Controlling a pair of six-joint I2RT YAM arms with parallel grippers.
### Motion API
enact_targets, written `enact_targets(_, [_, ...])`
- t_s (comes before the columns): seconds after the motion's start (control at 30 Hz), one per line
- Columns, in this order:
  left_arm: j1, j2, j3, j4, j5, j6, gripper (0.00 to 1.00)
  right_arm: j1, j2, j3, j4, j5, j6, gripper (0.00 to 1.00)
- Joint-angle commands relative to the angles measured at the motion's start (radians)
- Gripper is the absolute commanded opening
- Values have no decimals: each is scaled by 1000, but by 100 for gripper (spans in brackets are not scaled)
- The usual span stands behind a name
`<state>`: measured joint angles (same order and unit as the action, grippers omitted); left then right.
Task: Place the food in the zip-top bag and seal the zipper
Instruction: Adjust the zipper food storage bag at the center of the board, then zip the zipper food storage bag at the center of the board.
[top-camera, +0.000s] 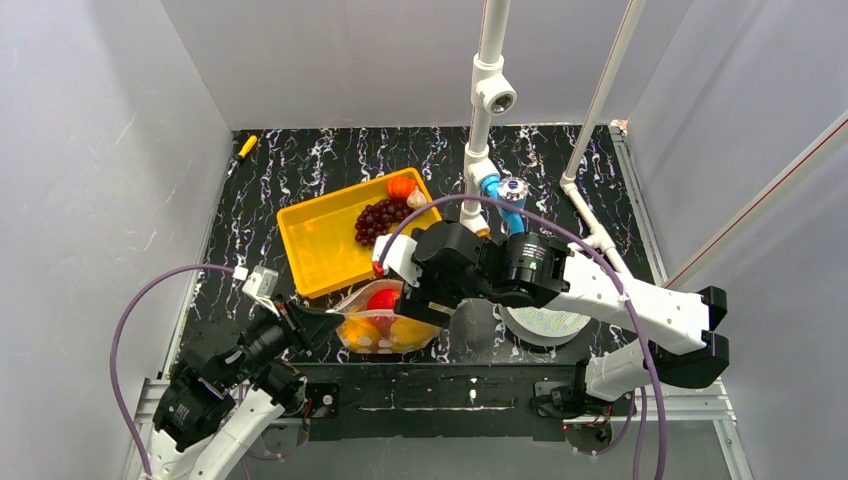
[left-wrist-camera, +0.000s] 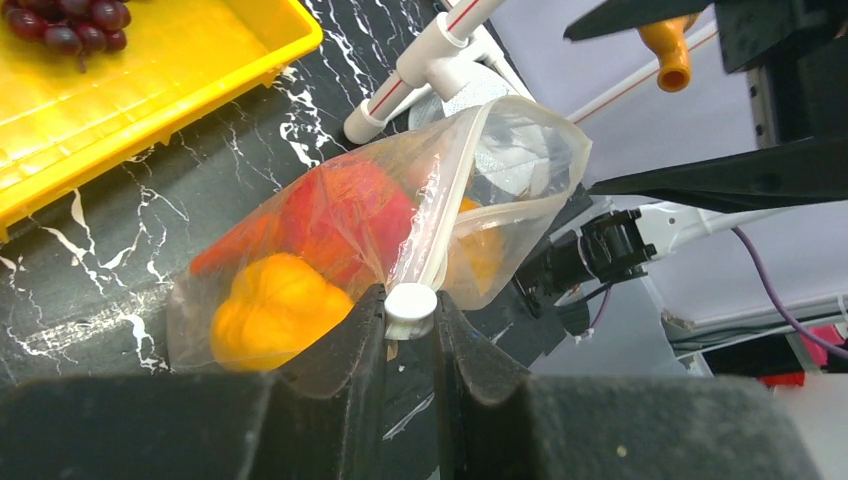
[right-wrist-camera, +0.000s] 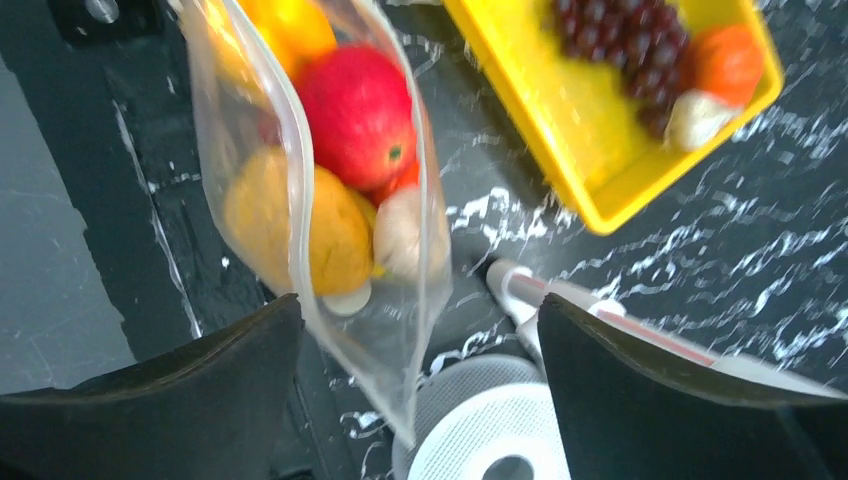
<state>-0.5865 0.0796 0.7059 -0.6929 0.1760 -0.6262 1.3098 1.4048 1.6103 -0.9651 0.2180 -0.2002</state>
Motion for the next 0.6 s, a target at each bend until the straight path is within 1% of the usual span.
enact_targets(0.0, [1, 30, 16, 52, 88, 42, 0, 36, 50, 134, 50, -20, -50, 98])
enact_targets(0.13, [1, 30, 18, 76, 139, 63, 0, 52, 114, 229, 67, -176, -71, 98])
enact_targets(0.23, [1, 28, 17, 106, 160, 66, 0, 63, 150, 240, 142, -275, -87, 98])
enact_targets(0.4, [1, 44, 24, 113, 165, 62, 0, 83, 205, 253, 226, -339, -102, 98])
enact_targets(0.57, [1, 43, 29, 113, 171, 63, 0, 88, 240, 209, 287, -339, -123, 98])
